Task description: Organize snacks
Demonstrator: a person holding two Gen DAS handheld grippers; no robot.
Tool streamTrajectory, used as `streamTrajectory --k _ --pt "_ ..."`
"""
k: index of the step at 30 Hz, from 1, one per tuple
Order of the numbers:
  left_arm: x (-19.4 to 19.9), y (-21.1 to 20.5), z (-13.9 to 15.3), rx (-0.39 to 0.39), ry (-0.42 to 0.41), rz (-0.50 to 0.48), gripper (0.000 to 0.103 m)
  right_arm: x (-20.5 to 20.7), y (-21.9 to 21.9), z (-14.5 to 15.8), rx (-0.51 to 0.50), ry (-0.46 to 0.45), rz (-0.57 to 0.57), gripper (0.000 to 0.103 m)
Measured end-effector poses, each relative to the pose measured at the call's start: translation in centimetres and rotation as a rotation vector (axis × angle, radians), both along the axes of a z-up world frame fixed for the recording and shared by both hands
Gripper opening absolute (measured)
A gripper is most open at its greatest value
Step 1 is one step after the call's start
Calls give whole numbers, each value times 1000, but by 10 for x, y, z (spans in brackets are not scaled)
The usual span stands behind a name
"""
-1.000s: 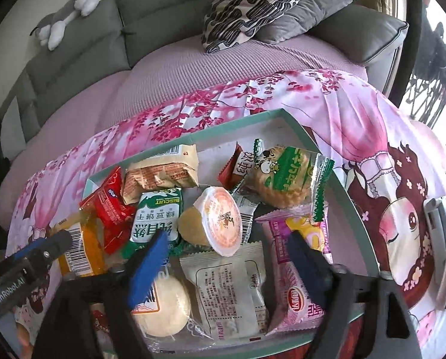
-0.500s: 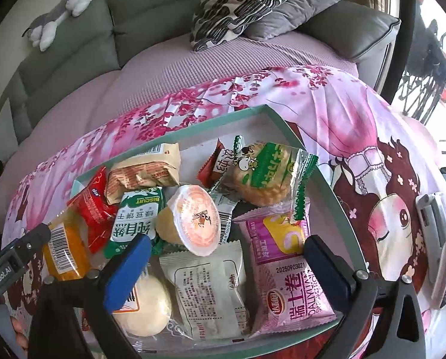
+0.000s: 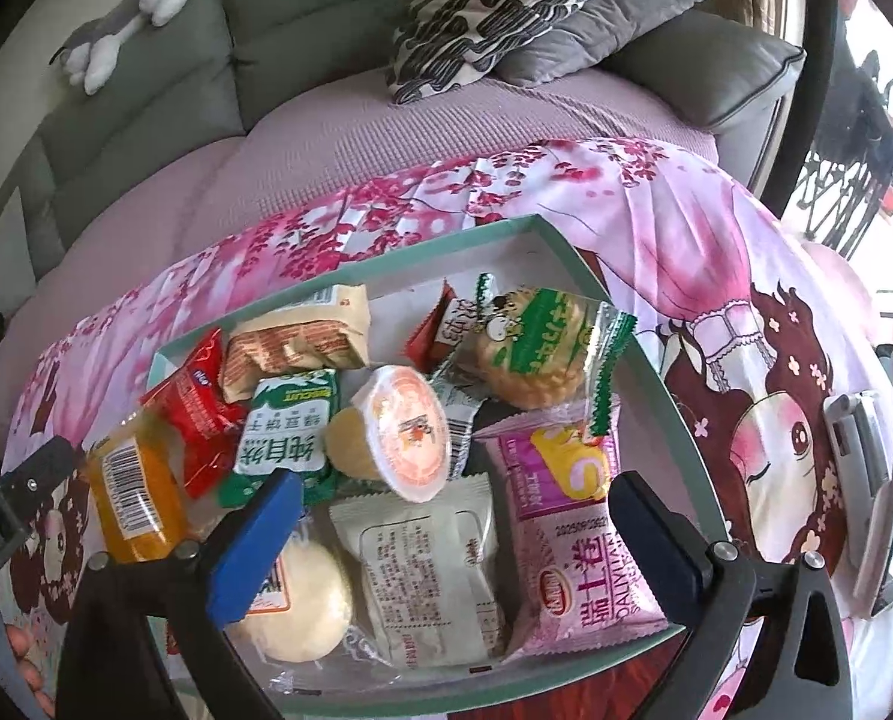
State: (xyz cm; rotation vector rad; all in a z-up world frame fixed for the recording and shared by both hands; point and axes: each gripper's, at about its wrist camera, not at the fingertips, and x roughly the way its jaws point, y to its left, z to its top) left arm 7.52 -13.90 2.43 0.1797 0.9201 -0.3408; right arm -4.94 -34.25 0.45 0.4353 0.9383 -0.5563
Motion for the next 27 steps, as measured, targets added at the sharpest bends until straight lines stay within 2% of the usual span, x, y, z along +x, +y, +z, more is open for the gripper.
streamTrajectory --k 5,12,18,27 --pt "-1 15 6 41 -45 31 98 2 10 8 -21 7 20 103" --pt "-6 38 9 102 -66 105 98 9 35 22 -61 7 68 103" --pt "-5 65 3 144 -6 211 98 16 60 30 -100 12 124 103" --pt "-12 101 -1 178 15 256 98 26 92 36 -123 17 179 103"
